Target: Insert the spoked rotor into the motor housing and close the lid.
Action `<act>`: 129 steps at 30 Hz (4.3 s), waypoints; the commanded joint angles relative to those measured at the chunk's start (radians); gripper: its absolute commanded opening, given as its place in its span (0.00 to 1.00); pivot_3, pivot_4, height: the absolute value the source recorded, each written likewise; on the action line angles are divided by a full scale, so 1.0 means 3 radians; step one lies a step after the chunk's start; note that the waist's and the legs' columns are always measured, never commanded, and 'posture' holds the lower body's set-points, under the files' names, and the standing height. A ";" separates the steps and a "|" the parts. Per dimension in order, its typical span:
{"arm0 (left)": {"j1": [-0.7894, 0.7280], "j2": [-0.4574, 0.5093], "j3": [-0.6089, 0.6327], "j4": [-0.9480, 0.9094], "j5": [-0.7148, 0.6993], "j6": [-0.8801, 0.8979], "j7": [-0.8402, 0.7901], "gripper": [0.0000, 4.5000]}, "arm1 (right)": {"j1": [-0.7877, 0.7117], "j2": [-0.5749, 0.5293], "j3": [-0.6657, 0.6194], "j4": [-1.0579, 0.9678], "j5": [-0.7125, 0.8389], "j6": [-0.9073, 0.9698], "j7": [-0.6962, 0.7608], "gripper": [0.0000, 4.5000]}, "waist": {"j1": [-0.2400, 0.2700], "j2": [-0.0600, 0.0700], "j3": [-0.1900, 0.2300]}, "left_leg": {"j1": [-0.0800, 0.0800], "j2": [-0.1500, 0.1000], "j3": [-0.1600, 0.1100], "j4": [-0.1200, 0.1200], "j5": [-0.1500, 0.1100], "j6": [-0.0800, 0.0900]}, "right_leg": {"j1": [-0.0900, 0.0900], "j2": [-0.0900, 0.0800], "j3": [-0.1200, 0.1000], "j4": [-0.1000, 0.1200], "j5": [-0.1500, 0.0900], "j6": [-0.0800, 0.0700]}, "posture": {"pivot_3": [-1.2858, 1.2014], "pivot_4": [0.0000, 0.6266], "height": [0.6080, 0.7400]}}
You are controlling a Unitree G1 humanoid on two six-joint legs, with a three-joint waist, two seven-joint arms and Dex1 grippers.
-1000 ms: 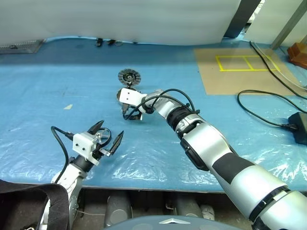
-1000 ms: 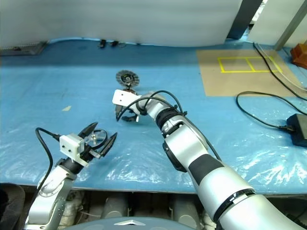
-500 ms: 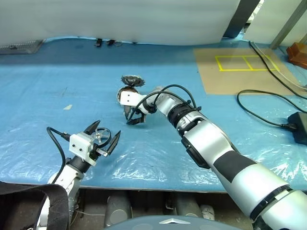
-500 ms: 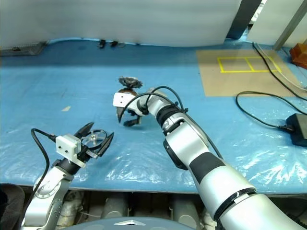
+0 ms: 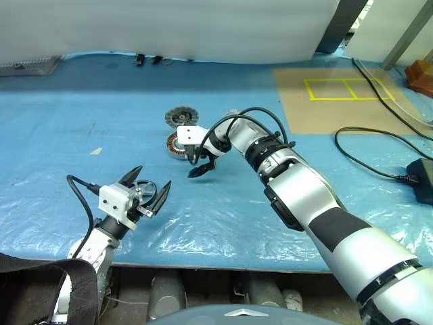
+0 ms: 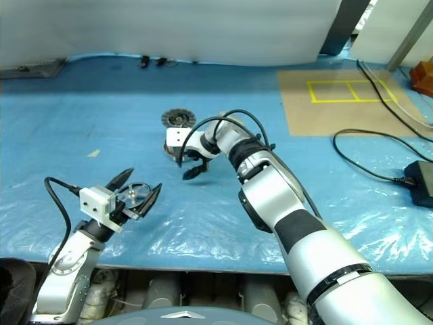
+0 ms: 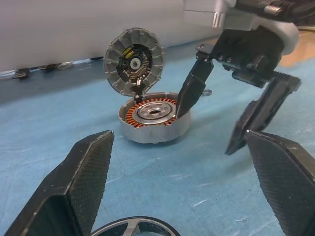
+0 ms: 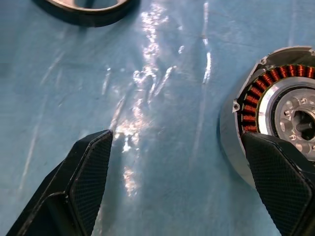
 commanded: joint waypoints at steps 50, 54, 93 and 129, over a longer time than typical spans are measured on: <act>0.0002 0.0178 0.0225 -0.0117 -0.0065 -0.0004 -0.0062 1.00 | 0.0386 0.0075 0.0277 -0.0058 -0.0128 0.0007 -0.0678 0.41 | 0.0003 0.0005 -0.0007 | 0.0016 -0.0001 0.0001 0.0001 0.0000 0.0000 | 0.0011 -0.0001 0.0001 0.0002 0.0000 0.0000 | 0.52 0.24 1.00; 0.0032 0.0231 0.0245 -0.0149 -0.0089 0.0023 -0.0094 1.00 | 0.0460 -0.0022 0.0343 -0.0228 -0.0136 -0.0045 -0.0483 0.41 | 0.0004 0.0007 -0.0009 | 0.0016 -0.0001 0.0001 0.0001 0.0000 0.0000 | 0.0012 -0.0001 0.0001 0.0001 0.0000 0.0000 | 0.52 0.24 1.00; 0.0195 0.0179 0.0025 -0.0046 -0.0045 -0.0139 -0.0345 1.00 | 0.2006 -0.0835 -0.0162 -0.4445 0.1093 0.2048 -0.0316 1.00 | 0.0002 -0.0007 -0.0014 | 0.0058 -0.0005 -0.0014 -0.0025 0.0000 -0.0001 | 0.0052 0.0001 0.0006 -0.0023 -0.0006 0.0012 | 0.52 0.24 1.00; 0.0467 0.0019 -0.0038 -0.0464 0.0030 -0.0002 -0.0060 1.00 | 0.0869 -0.0224 -0.1133 -0.0392 0.1278 0.0775 -0.2958 1.00 | -0.0001 -0.0004 -0.0014 | 0.0044 -0.0007 0.0012 -0.0031 0.0000 -0.0001 | 0.0033 0.0000 0.0006 -0.0025 -0.0004 0.0008 | 0.52 0.24 1.00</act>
